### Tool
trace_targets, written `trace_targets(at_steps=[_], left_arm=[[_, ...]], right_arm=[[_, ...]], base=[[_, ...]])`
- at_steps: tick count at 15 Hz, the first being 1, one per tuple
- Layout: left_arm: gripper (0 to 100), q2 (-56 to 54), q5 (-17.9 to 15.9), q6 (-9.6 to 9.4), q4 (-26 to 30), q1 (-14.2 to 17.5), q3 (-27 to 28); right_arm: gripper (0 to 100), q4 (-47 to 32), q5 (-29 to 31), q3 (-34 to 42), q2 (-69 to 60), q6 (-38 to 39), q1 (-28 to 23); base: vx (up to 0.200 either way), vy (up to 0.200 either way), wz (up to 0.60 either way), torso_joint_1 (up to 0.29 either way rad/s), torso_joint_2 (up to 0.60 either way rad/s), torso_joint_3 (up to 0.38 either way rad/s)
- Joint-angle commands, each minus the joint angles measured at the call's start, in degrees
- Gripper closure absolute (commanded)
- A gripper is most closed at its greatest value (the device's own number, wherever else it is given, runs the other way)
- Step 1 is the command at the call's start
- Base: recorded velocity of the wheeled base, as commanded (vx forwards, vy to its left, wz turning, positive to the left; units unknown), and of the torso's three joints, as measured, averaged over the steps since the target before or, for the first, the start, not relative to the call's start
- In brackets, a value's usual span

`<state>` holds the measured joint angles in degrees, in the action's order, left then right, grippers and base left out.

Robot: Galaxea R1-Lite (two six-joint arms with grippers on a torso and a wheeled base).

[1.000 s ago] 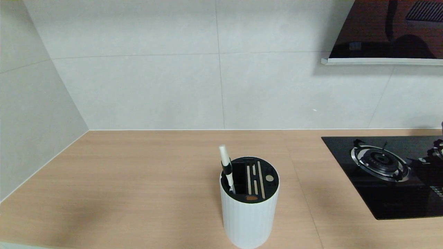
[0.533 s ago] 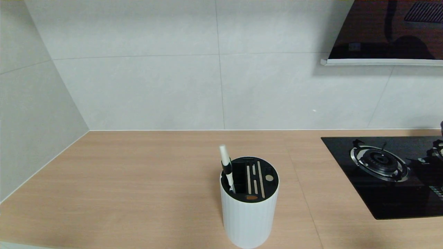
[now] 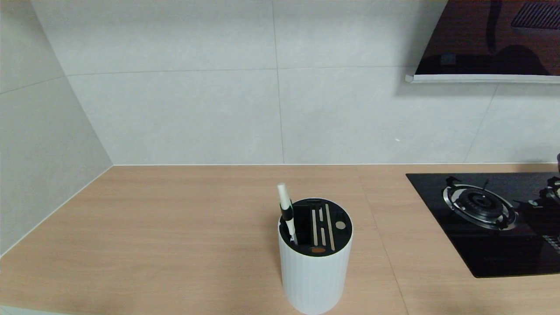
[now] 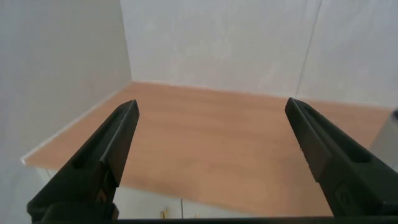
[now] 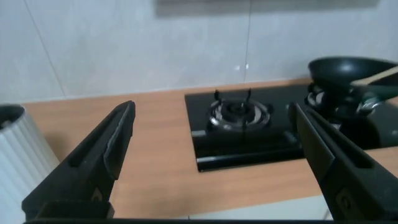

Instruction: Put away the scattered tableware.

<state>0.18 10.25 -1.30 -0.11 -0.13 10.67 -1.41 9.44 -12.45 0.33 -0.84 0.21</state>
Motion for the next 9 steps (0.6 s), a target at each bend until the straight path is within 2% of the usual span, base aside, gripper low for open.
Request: trace_targets(at_steps=[1,2,4,5,6,8,9], left_arm=[[0,-0.18,-3.31,-0.72,-8.15,0.13,-10.67],[0,-0.18,-3.92,-0.28,-7.1,0.13,-10.67],[0,-0.18,-4.1,-0.72,-2.61,0.13,-10.67],[0,-0.18,-5.59,-0.19,-1.21,0.13,-10.67],[0,-0.18,-9.11,-0.01,0.29,0.13,-10.67],[0,-0.09,-9.29,-0.1,0.2,0.05,-10.67],[0,-0.09,-9.29,-0.19,0.2,0.05,-10.67]], right_arm=[[0,9.59,-5.04,10.69,-0.33,-0.21,-0.03],[0,11.87,-6.71,12.45,-0.33,-0.39,-0.03],[0,9.59,-9.17,12.45,-0.33,-0.13,-0.03],[0,8.36,-9.26,12.45,-0.33,-0.21,-0.03],[0,7.04,-9.26,12.45,-0.33,-0.21,-0.03],[0,0.8,-9.35,12.36,-0.33,-0.13,-0.03],[0,1.06,-9.87,12.45,-0.33,-0.13,-0.03]], base=[[0.0,0.0,0.0,0.0,0.0,0.0],[0.0,0.0,0.0,0.0,0.0,0.0],[0.0,0.0,0.0,0.0,0.0,0.0],[0.0,0.0,0.0,0.0,0.0,0.0],[0.0,0.0,0.0,0.0,0.0,0.0],[0.0,0.0,0.0,0.0,0.0,0.0],[0.0,0.0,0.0,0.0,0.0,0.0]])
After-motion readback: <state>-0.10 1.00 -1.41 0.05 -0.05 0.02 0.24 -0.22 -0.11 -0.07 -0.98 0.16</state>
